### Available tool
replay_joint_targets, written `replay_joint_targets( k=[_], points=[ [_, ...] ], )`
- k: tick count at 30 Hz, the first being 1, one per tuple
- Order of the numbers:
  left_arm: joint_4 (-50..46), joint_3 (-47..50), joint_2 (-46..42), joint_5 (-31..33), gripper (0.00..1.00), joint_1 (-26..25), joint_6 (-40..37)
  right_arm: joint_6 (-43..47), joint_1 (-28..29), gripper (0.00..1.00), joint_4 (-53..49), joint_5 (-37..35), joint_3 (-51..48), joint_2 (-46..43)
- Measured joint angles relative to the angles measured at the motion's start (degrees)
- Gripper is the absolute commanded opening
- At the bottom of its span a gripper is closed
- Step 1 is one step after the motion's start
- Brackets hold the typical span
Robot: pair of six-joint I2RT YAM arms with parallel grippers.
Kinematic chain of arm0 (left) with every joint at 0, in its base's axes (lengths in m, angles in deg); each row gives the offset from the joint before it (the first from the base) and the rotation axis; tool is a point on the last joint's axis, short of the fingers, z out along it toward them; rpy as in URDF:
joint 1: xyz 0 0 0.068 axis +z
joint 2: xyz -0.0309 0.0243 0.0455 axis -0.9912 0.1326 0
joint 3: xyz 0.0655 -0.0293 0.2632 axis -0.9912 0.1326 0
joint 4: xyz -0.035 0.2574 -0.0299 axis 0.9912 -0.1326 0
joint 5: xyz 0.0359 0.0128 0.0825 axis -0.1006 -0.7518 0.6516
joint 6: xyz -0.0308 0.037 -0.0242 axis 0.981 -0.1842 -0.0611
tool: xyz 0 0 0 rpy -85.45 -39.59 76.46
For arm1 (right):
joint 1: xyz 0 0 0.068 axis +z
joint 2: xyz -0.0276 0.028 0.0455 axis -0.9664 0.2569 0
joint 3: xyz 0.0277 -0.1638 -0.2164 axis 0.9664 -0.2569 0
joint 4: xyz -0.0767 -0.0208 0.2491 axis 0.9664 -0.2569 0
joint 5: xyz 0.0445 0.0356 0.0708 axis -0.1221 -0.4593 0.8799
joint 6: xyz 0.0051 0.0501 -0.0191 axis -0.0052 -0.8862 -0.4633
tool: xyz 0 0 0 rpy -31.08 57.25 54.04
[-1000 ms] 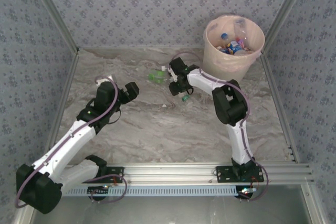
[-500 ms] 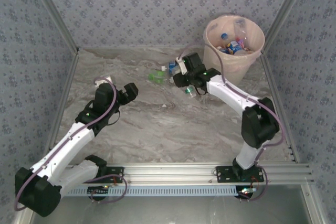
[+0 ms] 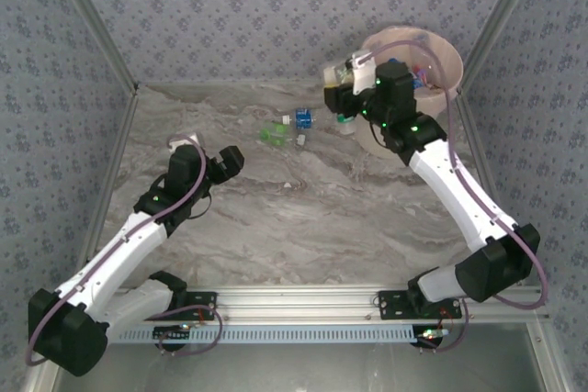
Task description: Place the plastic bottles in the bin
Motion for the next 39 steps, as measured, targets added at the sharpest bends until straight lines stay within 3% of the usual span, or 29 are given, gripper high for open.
replay_joint_targets(
  k=[14, 24, 27, 31, 36, 39],
  points=[
    [0.1, 0.0, 1.2, -1.5, 0.98, 0.0, 0.4, -6.4, -13.2, 0.10, 5.0, 2.6, 11.8, 2.4],
    [0.1, 0.0, 2.3, -3.6, 0.98, 0.0, 0.4, -9.3, -18.4, 0.20, 5.1, -6.1, 15.7, 12.3],
    [0.0, 0.0, 2.3, -3.8, 0.98, 0.0, 0.4, -11.6, -19.6, 0.30, 3.2, -6.8, 17.8, 15.6],
    [0.0, 0.0, 2.6, -3.9, 0.98, 0.0, 0.4, -12.6, -19.1, 0.52, 0.6, -8.0, 22.6, 20.0],
    [-0.1, 0.0, 3.1, -4.3, 0.98, 0.0, 0.3, -13.3, -18.2, 0.98, -5.4, -10.4, 30.9, 25.2],
    [-0.1, 0.0, 3.1, -4.5, 0.98, 0.0, 0.3, -13.3, -18.0, 1.00, -7.7, -11.8, 30.6, 24.9]
  ],
)
